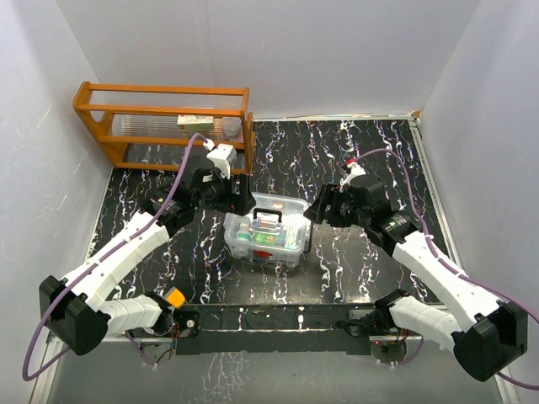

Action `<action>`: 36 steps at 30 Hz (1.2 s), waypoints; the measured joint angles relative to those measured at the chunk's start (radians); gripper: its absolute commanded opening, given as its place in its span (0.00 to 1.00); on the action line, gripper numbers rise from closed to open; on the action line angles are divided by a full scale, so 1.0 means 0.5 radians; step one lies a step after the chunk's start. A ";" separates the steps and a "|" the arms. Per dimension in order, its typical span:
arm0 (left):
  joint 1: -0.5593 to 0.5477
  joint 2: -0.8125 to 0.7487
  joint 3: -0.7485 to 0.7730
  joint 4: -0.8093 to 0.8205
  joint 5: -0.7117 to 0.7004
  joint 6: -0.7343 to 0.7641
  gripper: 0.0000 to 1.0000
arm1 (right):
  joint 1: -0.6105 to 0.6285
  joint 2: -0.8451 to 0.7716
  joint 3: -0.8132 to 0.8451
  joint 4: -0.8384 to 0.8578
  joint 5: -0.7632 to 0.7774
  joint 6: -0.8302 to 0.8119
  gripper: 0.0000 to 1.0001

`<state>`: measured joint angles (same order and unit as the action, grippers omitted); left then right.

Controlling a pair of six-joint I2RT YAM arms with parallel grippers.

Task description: Organize the medicine kit

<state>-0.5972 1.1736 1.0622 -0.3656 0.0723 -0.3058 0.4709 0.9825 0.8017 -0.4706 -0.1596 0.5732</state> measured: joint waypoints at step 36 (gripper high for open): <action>0.172 0.023 -0.450 0.255 -0.478 -0.337 0.69 | -0.018 0.715 -0.198 1.019 -0.523 0.374 0.58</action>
<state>-0.5114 1.1851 0.8371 -0.2382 -0.1669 -0.4744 0.4622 1.3399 0.7029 0.0391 -0.4213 0.7601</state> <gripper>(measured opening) 0.626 0.518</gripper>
